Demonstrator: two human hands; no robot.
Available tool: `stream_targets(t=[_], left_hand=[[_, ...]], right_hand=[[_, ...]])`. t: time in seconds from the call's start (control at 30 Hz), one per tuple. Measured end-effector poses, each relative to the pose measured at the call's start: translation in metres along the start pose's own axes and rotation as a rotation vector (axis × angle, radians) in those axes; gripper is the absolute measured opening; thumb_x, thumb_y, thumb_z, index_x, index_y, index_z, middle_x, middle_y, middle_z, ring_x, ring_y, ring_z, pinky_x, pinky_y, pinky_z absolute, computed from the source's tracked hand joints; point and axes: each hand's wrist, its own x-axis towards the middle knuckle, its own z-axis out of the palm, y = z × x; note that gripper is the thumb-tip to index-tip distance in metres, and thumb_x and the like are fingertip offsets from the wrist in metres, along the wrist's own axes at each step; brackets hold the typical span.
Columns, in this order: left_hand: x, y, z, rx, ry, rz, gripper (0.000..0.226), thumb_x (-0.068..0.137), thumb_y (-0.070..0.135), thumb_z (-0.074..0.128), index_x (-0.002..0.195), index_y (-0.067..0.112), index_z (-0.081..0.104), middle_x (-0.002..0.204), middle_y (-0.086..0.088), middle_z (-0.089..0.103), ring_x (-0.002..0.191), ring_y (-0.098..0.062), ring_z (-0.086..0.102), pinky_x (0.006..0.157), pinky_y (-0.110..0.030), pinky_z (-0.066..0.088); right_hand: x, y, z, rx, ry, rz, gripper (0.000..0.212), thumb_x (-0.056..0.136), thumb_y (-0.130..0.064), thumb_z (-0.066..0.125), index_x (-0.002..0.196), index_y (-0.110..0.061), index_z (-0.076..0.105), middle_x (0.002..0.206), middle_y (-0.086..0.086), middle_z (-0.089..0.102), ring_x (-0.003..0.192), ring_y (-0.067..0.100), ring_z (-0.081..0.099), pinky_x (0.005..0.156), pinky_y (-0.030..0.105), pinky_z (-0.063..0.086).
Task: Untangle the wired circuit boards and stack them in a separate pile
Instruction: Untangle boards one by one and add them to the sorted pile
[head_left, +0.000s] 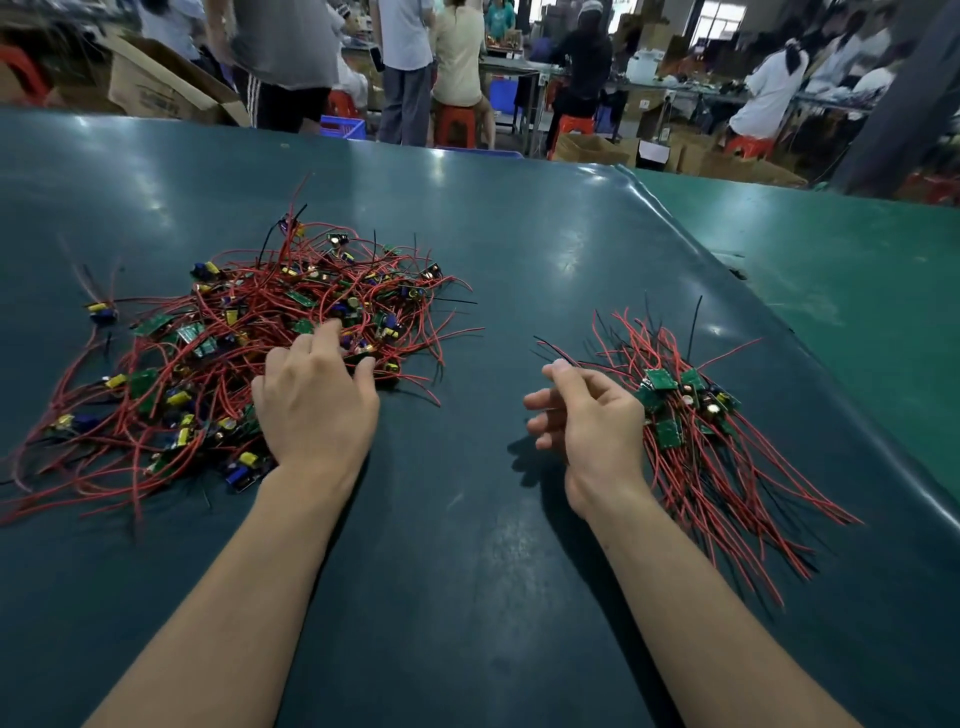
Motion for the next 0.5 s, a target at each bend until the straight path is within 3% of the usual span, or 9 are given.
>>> stream_targets(t=[0.17,0.3,0.43,0.5], left_hand=[[0.000,0.002,0.001,-0.043,0.086,0.020,0.026,0.091,0.024,0.062,0.115,0.015,0.068,0.106,-0.010,0.070,0.102,-0.036,0.054,0.088,-0.046,0.038],[-0.005,0.006,-0.001,-0.097,0.297,0.130,0.018,0.093,0.031,0.063,0.099,0.020,0.075,0.095,-0.004,0.071,0.092,-0.033,0.055,0.079,-0.041,0.033],[-0.016,0.020,-0.002,-0.248,0.417,0.380,0.016,0.093,0.029,0.066,0.089,0.017,0.076,0.085,-0.002,0.068,0.080,-0.030,0.056,0.071,-0.041,0.038],[-0.026,0.031,0.000,-0.348,0.403,0.565,0.014,0.091,0.025,0.068,0.083,0.015,0.076,0.080,-0.001,0.067,0.074,-0.029,0.057,0.069,-0.043,0.043]], right_hand=[[0.000,0.001,-0.001,-0.026,-0.031,-0.005,0.014,0.096,-0.016,0.060,0.087,-0.006,0.064,0.054,0.003,0.065,0.037,0.012,0.051,0.034,0.018,0.036],[0.001,0.000,-0.002,-0.031,-0.071,0.009,0.013,0.096,-0.016,0.061,0.086,-0.008,0.063,0.054,0.002,0.065,0.036,0.011,0.049,0.034,0.018,0.035],[-0.003,0.004,0.001,-0.167,-0.247,-0.063,0.003,0.094,-0.014,0.063,0.095,-0.017,0.064,0.067,0.001,0.067,0.041,0.012,0.053,0.035,0.020,0.039],[-0.005,0.008,0.003,-0.307,-0.316,-0.174,0.027,0.092,-0.009,0.065,0.112,-0.028,0.060,0.082,0.001,0.066,0.048,0.014,0.057,0.038,0.022,0.043]])
